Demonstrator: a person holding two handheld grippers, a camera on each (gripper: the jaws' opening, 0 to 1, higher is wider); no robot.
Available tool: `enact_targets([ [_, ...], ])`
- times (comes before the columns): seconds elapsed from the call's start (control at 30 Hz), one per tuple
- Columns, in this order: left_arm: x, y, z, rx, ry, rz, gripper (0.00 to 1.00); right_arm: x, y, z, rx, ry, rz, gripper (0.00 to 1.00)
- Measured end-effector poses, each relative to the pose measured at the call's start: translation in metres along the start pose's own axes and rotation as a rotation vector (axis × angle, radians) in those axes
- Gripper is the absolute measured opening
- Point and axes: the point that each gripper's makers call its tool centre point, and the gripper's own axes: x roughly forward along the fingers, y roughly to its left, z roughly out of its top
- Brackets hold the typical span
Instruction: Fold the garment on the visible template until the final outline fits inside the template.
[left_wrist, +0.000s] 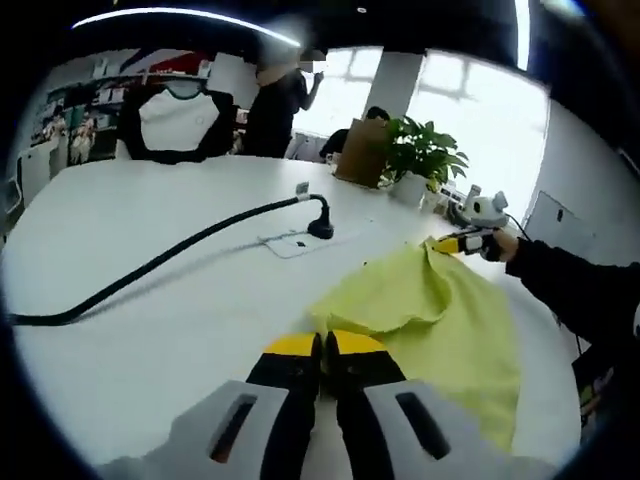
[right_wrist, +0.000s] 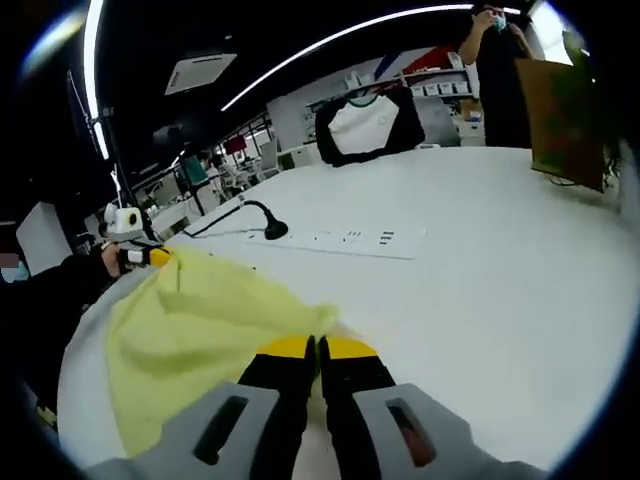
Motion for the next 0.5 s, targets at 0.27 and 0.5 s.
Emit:
enact_targets([
  [0.27, -0.009, 0.004, 0.002, -0.192, -0.076, 0.004, 0.04, -0.009, -0.006, 0.004, 0.08, -0.033, -0.032, 0.0],
  [0.5, -0.007, 0.018, -0.009, -0.233, -0.043, 0.098, 0.03, -0.011, -0.02, -0.009, 0.145, -0.008, -0.109, 0.0],
])
